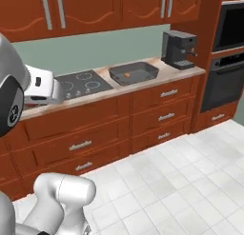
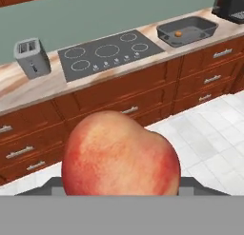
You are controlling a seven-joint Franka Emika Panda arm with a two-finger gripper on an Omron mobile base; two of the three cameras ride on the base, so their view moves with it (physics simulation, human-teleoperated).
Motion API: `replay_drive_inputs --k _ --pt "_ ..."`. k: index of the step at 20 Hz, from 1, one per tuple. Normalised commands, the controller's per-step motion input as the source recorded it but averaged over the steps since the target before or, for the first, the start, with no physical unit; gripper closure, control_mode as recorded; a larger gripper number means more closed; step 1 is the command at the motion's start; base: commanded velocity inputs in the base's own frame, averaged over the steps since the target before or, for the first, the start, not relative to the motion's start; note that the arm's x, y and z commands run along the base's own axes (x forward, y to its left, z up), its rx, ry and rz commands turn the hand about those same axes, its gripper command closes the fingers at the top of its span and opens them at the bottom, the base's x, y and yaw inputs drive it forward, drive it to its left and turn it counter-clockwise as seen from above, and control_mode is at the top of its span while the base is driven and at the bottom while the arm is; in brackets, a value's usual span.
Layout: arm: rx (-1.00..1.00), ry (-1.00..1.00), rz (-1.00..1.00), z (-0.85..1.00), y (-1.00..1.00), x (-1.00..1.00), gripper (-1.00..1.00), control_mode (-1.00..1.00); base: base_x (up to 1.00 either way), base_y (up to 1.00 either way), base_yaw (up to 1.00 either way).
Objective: Pick the peach and tangerine from the fridge and place them inside the tupperware on the counter.
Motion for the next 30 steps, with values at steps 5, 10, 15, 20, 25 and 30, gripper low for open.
replay_drive_inputs --k 5,10,15,20,25,30 --pt "0.0 0.0 0.0 0.0 0.0 0.0 1.0 1.0 1.0 -0.83 -0.36" --pt "0.0 0.0 0.0 0.0 0.0 0.0 1.0 1.0 1.0 -0.77 -0.01" --pt "0.0 0.0 0.0 0.0 0.0 0.0 1.0 1.0 1.0 -0.63 0.23" --pt "0.0 0.0 0.0 0.0 0.0 0.0 1.0 1.0 1.0 -0.13 0.42" --pt "0.0 0.0 0.0 0.0 0.0 0.0 1.0 1.0 1.0 0.0 0.54" --pt "0.0 0.0 0.0 0.0 0.0 0.0 1.0 1.0 1.0 -0.16 0.49"
